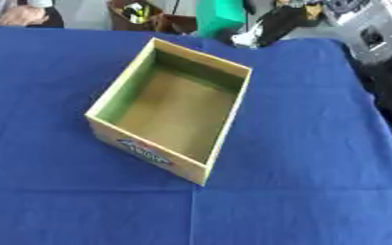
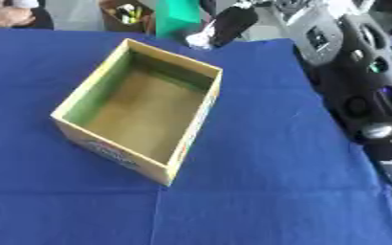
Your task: Pick up objects on the table and place them in the box.
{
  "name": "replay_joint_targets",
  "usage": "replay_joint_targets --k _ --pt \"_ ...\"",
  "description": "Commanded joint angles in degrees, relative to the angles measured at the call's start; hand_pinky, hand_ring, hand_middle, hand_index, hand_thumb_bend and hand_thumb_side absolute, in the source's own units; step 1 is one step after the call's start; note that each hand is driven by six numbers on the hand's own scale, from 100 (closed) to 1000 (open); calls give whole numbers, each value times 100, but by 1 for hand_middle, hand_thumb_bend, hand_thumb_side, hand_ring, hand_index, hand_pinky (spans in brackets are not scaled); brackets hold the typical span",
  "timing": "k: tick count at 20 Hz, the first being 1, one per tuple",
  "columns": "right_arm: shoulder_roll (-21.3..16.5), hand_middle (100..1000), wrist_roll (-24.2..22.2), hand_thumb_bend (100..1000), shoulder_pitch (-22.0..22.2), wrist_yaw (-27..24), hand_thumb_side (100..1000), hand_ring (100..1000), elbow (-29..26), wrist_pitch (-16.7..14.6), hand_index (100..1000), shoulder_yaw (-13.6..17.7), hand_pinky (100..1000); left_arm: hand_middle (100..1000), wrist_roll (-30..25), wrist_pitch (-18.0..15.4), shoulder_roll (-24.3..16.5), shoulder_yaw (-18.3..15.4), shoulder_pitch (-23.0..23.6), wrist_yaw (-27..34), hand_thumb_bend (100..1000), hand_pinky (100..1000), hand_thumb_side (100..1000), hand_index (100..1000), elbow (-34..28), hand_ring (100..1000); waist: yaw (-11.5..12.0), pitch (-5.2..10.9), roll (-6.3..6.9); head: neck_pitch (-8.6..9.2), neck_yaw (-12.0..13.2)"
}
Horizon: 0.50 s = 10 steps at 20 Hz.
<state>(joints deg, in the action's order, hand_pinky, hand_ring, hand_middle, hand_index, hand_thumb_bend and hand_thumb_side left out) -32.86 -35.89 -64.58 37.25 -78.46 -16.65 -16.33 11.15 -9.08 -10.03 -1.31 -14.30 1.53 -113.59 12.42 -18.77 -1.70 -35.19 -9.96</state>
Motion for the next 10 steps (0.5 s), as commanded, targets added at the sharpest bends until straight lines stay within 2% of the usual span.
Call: replay_joint_targets --k 1,4,10 --pt "174 294 -66 116 -179 29 547 704 169 38 371 -41 603 700 -25 -9 -46 30 -68 39 100 674 1000 808 -100 595 31 126 6 5 -43" --pt "397 295 -124 113 -206 127 528 705 458 54 371 -120 603 700 -37 -13 -41 41 -83 47 100 674 1000 808 -100 595 88 106 -14 2 -69" --pt "655 300 -252 104 -204 468 493 706 990 -112 374 -310 604 697 -41 -13 -37 45 -111 53 100 674 1000 808 -100 595 134 59 -52 -9 -73"
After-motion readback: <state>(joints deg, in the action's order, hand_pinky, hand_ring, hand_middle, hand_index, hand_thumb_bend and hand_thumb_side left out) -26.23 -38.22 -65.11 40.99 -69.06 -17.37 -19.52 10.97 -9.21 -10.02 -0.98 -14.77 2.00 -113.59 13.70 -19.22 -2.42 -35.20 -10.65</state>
